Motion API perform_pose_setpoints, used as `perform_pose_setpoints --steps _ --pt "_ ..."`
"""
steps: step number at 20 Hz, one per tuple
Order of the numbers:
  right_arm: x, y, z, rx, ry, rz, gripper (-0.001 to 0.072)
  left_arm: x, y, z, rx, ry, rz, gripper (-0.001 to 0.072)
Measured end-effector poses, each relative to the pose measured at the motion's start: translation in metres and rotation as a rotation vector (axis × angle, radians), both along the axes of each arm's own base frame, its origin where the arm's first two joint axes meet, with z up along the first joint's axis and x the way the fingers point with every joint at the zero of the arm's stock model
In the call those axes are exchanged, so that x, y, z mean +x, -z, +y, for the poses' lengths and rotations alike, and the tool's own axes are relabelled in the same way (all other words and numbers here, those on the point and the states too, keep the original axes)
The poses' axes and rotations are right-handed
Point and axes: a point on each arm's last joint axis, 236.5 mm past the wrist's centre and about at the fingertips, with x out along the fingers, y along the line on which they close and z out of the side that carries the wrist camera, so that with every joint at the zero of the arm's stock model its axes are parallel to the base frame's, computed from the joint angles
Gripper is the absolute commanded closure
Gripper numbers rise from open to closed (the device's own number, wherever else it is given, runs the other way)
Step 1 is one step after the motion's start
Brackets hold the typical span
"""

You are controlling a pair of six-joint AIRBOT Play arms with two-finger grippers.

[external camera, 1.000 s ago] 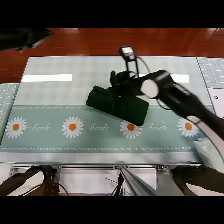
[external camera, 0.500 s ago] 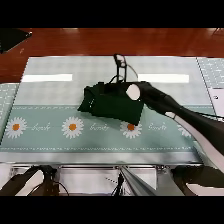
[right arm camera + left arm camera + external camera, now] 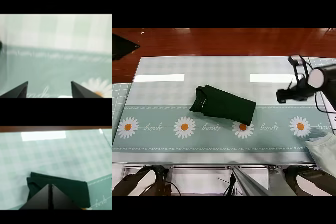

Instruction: Fold the shirts.

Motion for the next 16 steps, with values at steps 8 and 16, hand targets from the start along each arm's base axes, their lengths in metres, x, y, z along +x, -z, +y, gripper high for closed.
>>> perform_pose_setpoints --steps 8,16 --pt "-0.023 0.069 0.086 0.611 0.291 0.038 0.0096 -0.002 0.006 0.003 0.020 0.000 0.020 0.0672" --pt "-0.014 0.104 0.149 0.726 0.372 0.048 0.0641 -0.002 0.027 0.002 0.003 0.000 0.082 0.0673"
